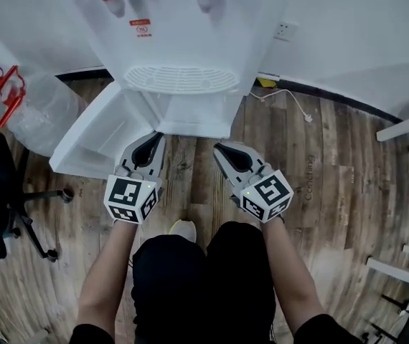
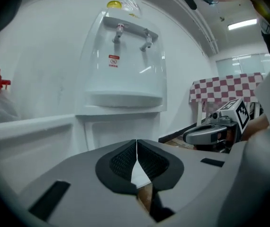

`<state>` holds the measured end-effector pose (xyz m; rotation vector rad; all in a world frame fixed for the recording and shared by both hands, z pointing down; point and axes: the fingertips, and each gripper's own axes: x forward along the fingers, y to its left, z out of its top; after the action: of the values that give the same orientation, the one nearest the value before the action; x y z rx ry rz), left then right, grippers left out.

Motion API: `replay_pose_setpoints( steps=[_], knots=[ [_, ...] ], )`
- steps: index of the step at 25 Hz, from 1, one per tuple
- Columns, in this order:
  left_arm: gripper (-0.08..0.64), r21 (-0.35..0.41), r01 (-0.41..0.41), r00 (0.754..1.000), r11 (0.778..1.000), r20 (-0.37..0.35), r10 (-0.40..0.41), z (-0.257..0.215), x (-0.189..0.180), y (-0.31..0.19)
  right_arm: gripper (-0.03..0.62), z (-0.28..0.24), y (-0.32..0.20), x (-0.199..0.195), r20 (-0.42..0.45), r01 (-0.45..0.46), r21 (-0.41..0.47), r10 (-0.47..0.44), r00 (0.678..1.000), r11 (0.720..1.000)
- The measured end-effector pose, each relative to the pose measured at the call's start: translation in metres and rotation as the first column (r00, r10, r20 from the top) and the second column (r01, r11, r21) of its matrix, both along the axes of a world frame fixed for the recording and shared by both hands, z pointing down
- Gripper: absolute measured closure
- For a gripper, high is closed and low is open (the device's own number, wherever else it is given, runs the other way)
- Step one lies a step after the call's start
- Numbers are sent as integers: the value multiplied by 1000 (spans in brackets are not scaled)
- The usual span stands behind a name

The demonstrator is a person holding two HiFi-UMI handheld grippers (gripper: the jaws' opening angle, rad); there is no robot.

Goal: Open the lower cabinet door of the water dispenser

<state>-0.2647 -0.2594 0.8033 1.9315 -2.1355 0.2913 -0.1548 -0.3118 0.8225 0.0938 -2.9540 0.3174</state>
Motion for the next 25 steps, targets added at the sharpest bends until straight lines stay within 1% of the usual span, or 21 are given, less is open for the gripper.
replay_pose_setpoints(
  steps=[2, 4, 6, 8, 11, 13, 16, 20, 23, 25],
  knots=[
    [545, -4, -35, 999, 999, -26, 35, 8, 8, -9, 565, 2, -8, 13, -6, -34, -1, 34, 999, 999],
    [546, -12, -75, 997, 997, -36, 74, 12, 16, -16, 565, 4, -15, 23, -8, -65, -13, 65, 998, 998],
    [546, -20, -113, 993, 993, -47, 112, 7, 25, -24, 565, 3, -21, 33, -25, -96, -32, 95, 995, 995],
    [548, -31, -149, 988, 988, -58, 147, -7, 32, -28, 565, -3, -21, 39, -60, -111, -49, 108, 992, 993],
    [548, -63, -204, 978, 977, -62, 200, -40, 40, -28, 565, -33, -14, 47, -92, -125, -72, 118, 989, 990],
    [548, -86, -220, 973, 972, -82, 214, -63, 47, -23, 565, -58, -5, 57, -107, -137, -85, 127, 986, 987],
    [548, -115, -221, 972, 969, -104, 209, -102, 58, -13, 565, -92, 14, 72, -143, -145, -95, 130, 981, 985],
    [548, -157, -226, 970, 961, -122, 208, -158, 79, 9, 565, -136, 46, 96, -195, -155, -143, 126, 973, 978],
    [548, -157, -220, 969, 963, -152, 196, -208, 95, 23, 565, -184, 61, 112, -203, -168, -179, 131, 970, 969],
    [548, -160, -226, 966, 961, -161, 200, -242, 109, 32, 565, -223, 70, 123, -200, -175, -187, 138, 970, 967]
  ],
)
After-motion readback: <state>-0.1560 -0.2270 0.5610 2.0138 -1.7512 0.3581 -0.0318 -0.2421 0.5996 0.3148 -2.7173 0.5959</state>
